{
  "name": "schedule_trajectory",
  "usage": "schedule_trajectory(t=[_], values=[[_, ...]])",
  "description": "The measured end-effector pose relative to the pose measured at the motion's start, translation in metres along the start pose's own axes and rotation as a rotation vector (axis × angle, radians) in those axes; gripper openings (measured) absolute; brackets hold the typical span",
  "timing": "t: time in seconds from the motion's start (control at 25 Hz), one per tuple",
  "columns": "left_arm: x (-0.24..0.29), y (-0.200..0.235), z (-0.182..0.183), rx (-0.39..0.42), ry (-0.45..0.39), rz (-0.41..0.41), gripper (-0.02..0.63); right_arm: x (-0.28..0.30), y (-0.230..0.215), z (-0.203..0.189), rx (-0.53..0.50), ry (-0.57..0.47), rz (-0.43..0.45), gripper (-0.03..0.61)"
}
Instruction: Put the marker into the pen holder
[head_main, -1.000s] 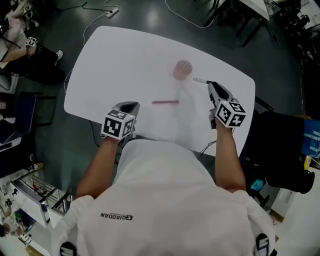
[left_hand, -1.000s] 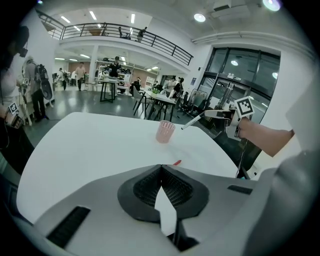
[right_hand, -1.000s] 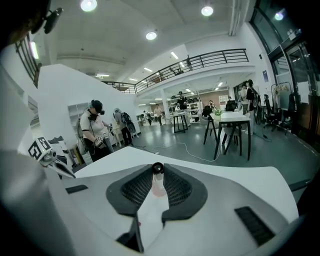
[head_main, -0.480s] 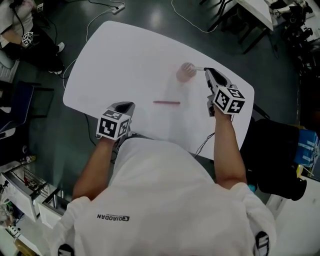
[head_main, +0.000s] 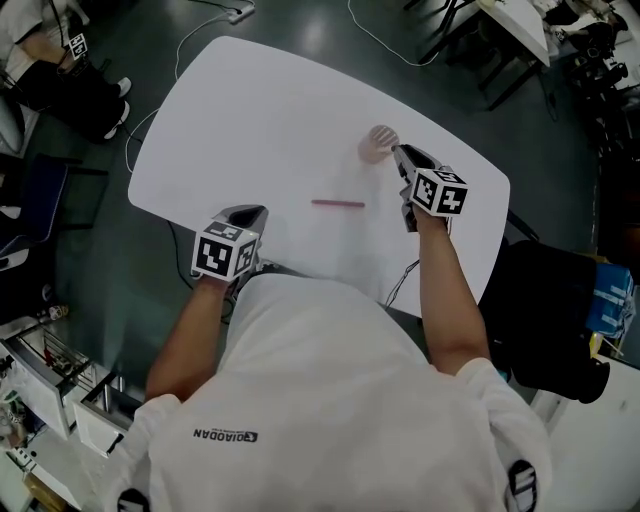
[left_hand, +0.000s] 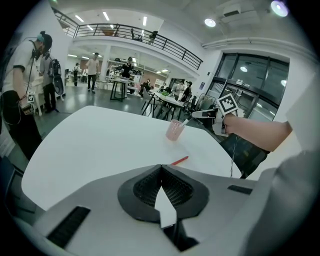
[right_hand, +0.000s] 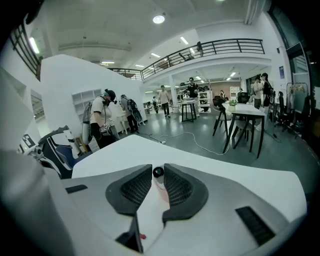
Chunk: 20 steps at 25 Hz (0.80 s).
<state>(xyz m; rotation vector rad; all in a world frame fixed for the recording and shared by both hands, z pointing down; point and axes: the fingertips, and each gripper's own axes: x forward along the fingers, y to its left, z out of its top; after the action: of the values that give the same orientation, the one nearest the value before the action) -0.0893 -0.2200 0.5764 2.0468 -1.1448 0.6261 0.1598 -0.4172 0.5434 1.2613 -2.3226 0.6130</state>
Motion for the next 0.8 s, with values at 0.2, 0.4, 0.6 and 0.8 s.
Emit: schedule_trajectory(t=[0.2,0.4,0.6,0.8], values=[[0.000,-0.001,0.003,0.010,-0.001,-0.008,0.026,-0.009,-0.001,-0.001,0.000,-0.010,-0.017,0.100],[0.003,-0.002,0.007,0.030,0.003,-0.027,0.026,-0.017,0.010,-0.002,-0.012,-0.014,-0.004,0.100],[0.005,-0.001,0.010,0.054,0.008,-0.047,0.026,-0.025,0.020,0.000,-0.023,-0.026,0.001,0.094],[0.007,0.002,0.011,0.087,0.026,-0.076,0.026,-0.034,0.030,-0.006,-0.016,-0.034,-0.012,0.089]])
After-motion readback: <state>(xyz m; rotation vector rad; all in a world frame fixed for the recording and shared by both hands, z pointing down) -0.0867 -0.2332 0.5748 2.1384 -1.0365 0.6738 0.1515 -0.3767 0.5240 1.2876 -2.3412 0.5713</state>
